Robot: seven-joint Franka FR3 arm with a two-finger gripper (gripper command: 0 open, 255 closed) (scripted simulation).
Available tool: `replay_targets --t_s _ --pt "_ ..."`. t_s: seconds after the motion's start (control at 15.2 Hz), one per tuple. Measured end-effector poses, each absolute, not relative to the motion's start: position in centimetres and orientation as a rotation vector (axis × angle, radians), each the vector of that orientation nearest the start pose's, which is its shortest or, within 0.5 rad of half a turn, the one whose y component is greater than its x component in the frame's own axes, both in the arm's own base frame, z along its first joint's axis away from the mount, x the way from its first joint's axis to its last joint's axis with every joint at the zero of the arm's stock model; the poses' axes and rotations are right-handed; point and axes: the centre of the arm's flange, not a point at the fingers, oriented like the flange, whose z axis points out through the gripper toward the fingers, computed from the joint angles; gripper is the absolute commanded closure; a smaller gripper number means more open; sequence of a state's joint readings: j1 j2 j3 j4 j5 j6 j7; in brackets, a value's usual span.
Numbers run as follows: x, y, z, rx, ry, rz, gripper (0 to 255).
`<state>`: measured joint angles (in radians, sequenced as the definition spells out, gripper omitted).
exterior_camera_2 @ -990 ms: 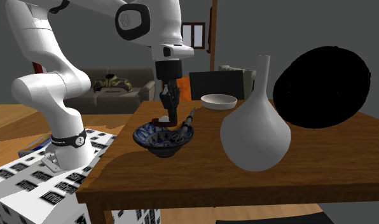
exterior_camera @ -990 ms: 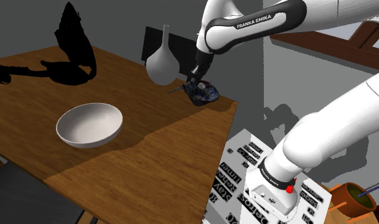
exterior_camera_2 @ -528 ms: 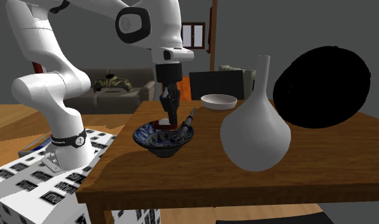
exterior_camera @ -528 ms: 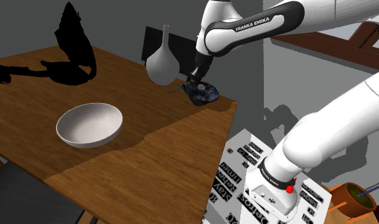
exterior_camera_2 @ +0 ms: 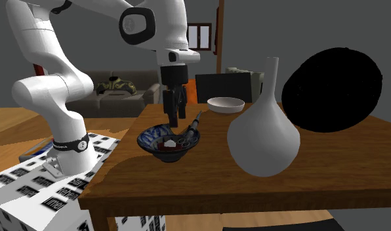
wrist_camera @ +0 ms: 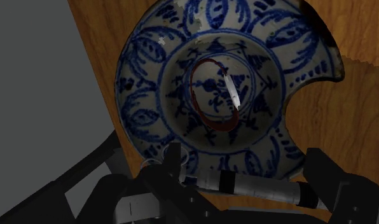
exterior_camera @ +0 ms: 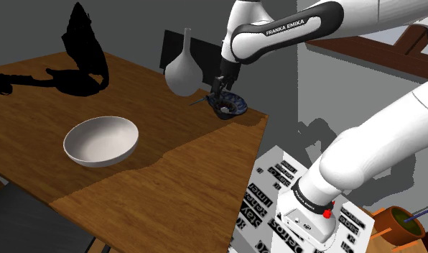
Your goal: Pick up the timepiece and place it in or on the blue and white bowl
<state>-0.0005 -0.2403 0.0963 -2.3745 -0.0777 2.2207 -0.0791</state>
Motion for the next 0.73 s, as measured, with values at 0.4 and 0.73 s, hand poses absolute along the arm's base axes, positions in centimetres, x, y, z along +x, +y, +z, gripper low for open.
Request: replay_targets --t_s 0.4,0.73 --pt "46.4 4.7 47.2 -3.206 -0.35 -0.14 0" --pt "46.4 4.7 47.4 -3.206 -0.35 -0.138 0"
